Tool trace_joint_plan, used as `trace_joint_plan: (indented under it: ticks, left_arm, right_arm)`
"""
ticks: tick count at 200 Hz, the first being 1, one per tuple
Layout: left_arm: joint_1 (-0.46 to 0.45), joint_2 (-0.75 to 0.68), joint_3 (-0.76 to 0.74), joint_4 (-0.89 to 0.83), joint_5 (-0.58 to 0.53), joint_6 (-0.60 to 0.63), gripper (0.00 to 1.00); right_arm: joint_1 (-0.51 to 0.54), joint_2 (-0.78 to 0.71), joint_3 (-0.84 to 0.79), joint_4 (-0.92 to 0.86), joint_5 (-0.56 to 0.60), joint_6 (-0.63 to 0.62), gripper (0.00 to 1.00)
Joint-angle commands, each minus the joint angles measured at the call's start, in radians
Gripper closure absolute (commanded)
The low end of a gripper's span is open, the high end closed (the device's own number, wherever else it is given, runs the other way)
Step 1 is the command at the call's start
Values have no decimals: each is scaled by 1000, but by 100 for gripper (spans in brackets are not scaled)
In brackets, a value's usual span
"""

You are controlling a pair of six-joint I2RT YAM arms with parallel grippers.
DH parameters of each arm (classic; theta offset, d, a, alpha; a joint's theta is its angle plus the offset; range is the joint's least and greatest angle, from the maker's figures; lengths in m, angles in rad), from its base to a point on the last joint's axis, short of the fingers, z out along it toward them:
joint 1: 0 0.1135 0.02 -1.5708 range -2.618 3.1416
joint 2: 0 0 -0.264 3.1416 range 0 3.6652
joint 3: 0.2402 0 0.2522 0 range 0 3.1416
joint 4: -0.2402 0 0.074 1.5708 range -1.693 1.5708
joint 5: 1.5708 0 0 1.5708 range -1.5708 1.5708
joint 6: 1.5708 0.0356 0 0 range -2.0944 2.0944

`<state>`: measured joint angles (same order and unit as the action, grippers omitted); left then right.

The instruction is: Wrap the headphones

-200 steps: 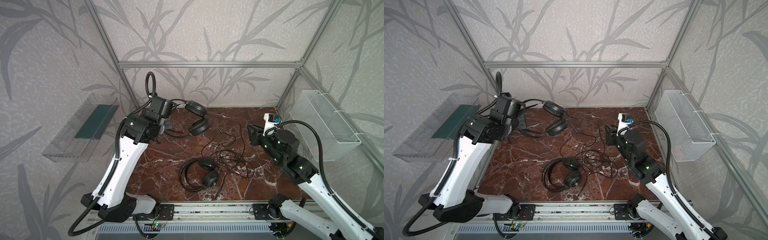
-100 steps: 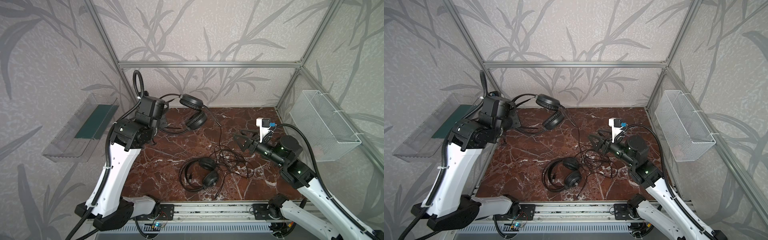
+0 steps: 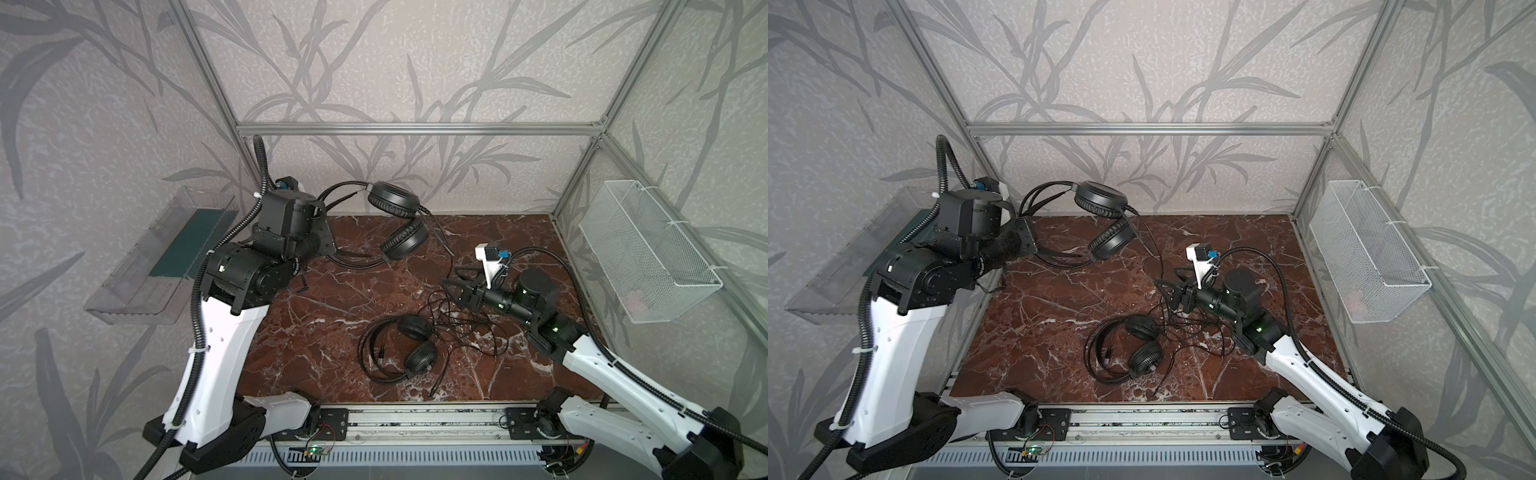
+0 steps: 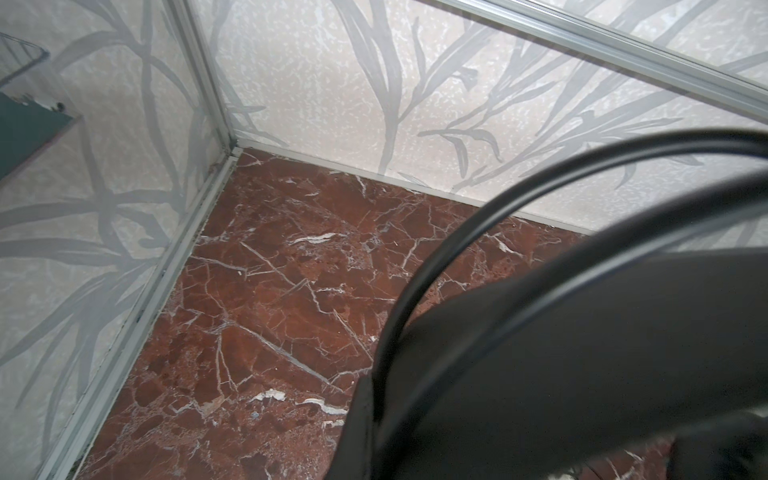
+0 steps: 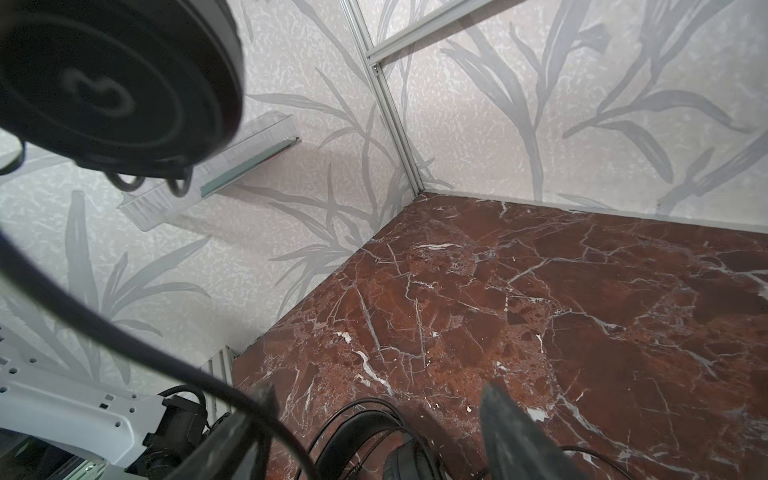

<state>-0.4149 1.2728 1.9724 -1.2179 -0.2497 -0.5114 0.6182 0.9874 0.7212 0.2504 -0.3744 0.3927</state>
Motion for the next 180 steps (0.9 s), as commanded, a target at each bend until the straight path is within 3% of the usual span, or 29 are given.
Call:
trace_joint_plan:
  ticks: [1, 38, 66, 81, 111, 149, 180]
  left_arm:
    - [11, -53, 34, 61, 94, -6, 100]
    - [25, -140, -23, 90, 180, 72, 100]
    - [25, -230, -110, 94, 185, 128, 100]
    - [26, -265, -144, 63, 63, 107, 100]
    - [27, -241, -110, -30, -131, 53, 100]
    - [33, -95, -23, -126, -132, -23, 100]
    - [35, 18, -23, -192, -139, -39, 100]
  right_arm:
    - [6, 40, 9, 53, 38, -29, 33]
    - [-4, 63, -25, 28, 178, -106, 73]
    - [-24, 57, 14, -59, 243, -125, 95]
    - [-23, 41, 24, -93, 279, -114, 98]
    - [41, 32, 40, -190, 149, -104, 100]
    - [275, 42, 100, -438, 229, -138, 100]
    - [385, 22, 187, -588, 236, -165, 100]
